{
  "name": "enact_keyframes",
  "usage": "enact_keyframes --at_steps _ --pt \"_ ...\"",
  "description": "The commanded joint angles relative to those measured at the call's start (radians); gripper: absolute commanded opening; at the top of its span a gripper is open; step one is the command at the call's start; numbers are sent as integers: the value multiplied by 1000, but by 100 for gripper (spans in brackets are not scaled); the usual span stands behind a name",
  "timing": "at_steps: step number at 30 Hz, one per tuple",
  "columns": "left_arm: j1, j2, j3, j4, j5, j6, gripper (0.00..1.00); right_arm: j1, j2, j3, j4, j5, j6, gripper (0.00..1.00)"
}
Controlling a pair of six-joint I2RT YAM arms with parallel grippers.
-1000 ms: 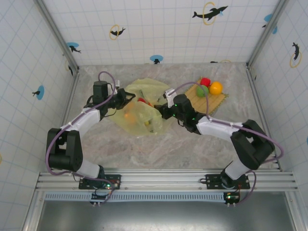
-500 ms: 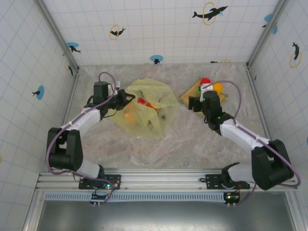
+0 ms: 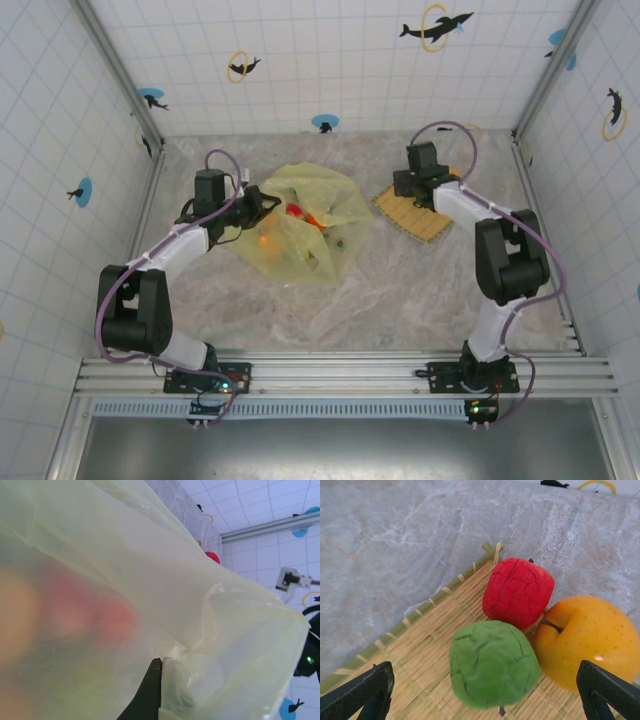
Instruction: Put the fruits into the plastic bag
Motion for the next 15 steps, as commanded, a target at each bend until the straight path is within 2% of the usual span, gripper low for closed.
enact_keyframes --at_steps 1,15 --pt "7 6 7 -4 3 8 0 -8 61 100 -102 31 -27 95" --pt "6 -2 7 -2 5 7 0 -32 233 263 -192 9 -49 88"
